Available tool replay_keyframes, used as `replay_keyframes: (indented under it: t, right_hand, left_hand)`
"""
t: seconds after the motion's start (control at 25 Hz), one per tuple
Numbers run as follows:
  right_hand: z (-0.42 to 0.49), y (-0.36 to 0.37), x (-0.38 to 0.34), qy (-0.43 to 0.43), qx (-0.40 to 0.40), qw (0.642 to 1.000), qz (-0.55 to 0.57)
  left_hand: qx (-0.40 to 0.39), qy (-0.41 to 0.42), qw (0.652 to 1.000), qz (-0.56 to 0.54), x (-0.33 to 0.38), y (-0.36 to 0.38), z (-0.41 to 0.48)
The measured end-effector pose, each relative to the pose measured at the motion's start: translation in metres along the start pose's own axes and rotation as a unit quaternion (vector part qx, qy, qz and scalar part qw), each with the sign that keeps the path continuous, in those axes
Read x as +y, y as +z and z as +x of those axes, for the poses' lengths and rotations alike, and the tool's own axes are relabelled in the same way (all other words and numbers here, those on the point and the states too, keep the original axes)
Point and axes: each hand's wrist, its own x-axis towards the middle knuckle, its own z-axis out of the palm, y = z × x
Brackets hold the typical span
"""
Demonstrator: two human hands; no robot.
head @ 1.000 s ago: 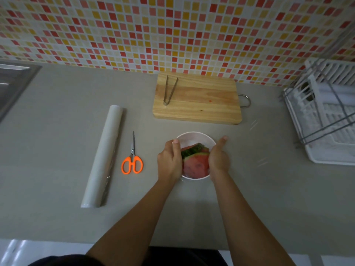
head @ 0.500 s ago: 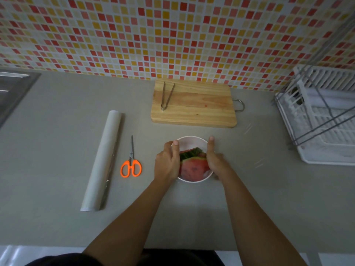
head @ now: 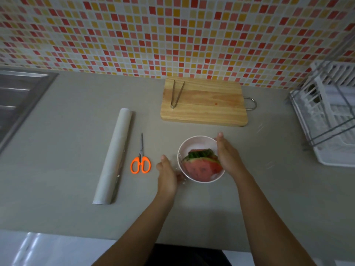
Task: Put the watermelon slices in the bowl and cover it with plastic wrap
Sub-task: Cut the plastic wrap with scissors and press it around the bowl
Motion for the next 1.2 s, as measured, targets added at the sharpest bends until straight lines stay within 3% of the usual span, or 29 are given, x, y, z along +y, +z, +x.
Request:
replay_keyframes:
  t: [0.12, 0.2, 0.32, 0.48, 0.64, 0.88, 1.04, 1.2]
  right_hand:
    - [-0.003, -0.005, 0.012, 0.103, -0.035, 0.994, -0.033]
    - [0.007, -0.014, 0.031, 0.145, -0.058, 0.987, -0.022]
    - [0.008, 0.001, 0.033, 0.044, 0.029, 0.997, 0.054]
    - [0.007, 0.019, 0.025, 0.052, 0.019, 0.984, 0.172]
    - [0.008, 0.026, 0.021, 0.045, 0.078, 0.973, 0.214]
    - [0.009, 0.029, 0.026, 0.050, 0.090, 0.967, 0.231]
    - [0.009, 0.030, 0.026, 0.053, 0.093, 0.964, 0.243]
    - [0.009, 0.031, 0.025, 0.051, 0.098, 0.957, 0.270]
  left_hand:
    - [-0.021, 0.029, 0.999, -0.039, 0.028, 0.008, 0.014]
    - [-0.077, 0.042, 0.994, -0.065, 0.043, 0.029, 0.030]
    - [-0.141, 0.041, 0.987, -0.062, 0.051, 0.024, 0.044]
    - [-0.194, 0.055, 0.977, -0.071, 0.049, 0.021, 0.050]
    - [-0.242, 0.058, 0.965, -0.085, 0.051, 0.020, 0.054]
    - [-0.219, 0.073, 0.966, -0.118, 0.041, 0.022, 0.050]
    - [-0.177, 0.118, 0.974, -0.081, 0.039, 0.015, 0.050]
    - [-0.247, 0.122, 0.961, -0.036, 0.032, 0.008, 0.047]
